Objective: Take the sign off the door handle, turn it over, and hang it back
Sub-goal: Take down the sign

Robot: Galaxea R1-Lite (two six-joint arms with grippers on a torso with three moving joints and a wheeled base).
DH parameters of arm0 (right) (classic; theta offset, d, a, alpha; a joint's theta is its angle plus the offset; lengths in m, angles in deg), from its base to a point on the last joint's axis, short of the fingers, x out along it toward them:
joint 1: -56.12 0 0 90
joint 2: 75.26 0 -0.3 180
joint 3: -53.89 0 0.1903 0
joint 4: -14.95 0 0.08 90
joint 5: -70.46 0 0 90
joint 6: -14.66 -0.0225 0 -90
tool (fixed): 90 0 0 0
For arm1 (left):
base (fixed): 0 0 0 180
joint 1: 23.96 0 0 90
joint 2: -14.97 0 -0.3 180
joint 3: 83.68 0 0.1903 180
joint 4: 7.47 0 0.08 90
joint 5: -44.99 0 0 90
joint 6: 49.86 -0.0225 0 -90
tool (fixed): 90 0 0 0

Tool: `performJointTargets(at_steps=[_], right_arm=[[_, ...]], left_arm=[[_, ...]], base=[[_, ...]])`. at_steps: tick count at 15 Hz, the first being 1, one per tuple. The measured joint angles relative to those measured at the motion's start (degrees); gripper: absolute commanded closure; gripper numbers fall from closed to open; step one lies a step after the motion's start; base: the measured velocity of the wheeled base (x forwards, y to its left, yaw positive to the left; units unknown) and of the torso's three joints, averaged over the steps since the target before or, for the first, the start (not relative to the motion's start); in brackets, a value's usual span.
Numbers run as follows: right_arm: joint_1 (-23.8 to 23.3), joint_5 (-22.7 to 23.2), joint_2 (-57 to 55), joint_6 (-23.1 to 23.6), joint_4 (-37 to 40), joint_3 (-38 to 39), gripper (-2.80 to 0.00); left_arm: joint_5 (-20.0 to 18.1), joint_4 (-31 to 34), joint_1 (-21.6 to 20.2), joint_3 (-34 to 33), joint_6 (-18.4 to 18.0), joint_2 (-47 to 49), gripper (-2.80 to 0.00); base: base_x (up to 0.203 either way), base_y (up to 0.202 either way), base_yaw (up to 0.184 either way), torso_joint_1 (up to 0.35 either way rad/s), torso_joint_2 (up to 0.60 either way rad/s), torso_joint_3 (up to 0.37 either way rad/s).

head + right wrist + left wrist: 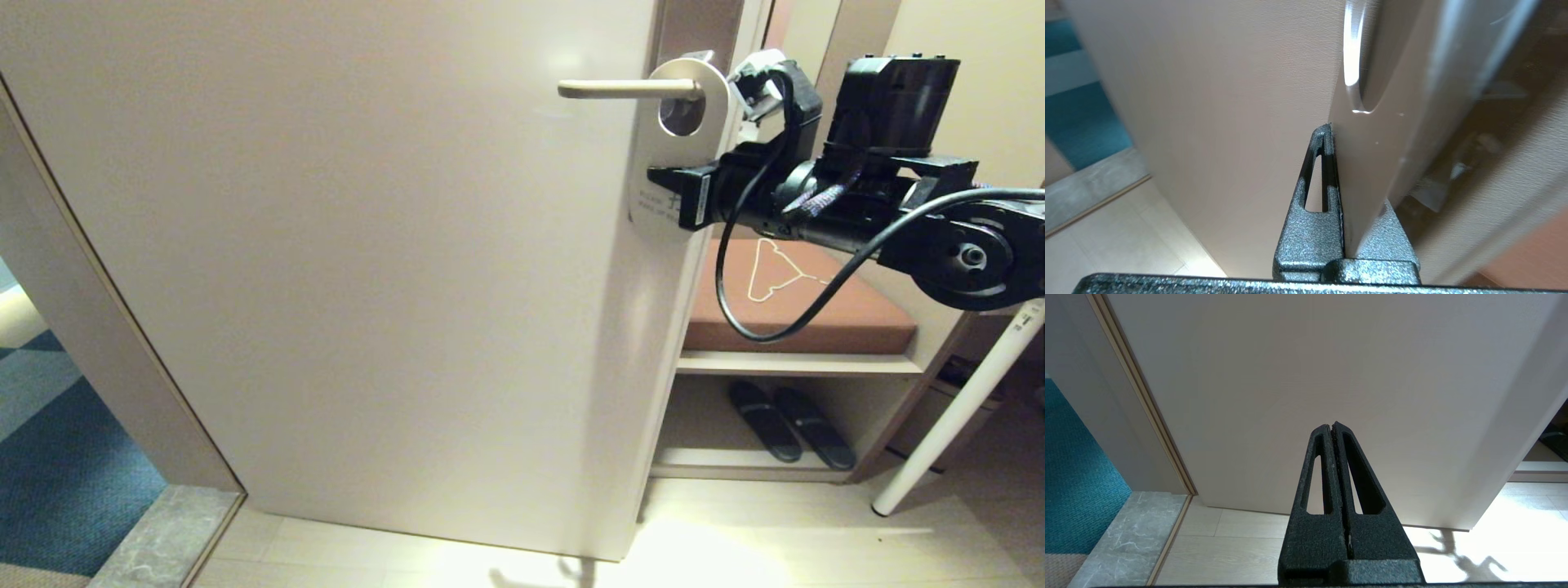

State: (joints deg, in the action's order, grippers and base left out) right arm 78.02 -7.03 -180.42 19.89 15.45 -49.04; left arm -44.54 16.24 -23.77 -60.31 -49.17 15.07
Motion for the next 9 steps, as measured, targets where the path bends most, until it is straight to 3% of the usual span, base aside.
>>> performJointTargets(at_steps=[9], right_arm=[[4.31,-4.63,-1.59,-1.85,-5.44,-0.47,0.0]], left_arm=[[-0.04,0.0,0.0,0.02,0.0,0.0,0.0]], base=[[0.0,0.0,0.0,0.0,0.0,0.0]])
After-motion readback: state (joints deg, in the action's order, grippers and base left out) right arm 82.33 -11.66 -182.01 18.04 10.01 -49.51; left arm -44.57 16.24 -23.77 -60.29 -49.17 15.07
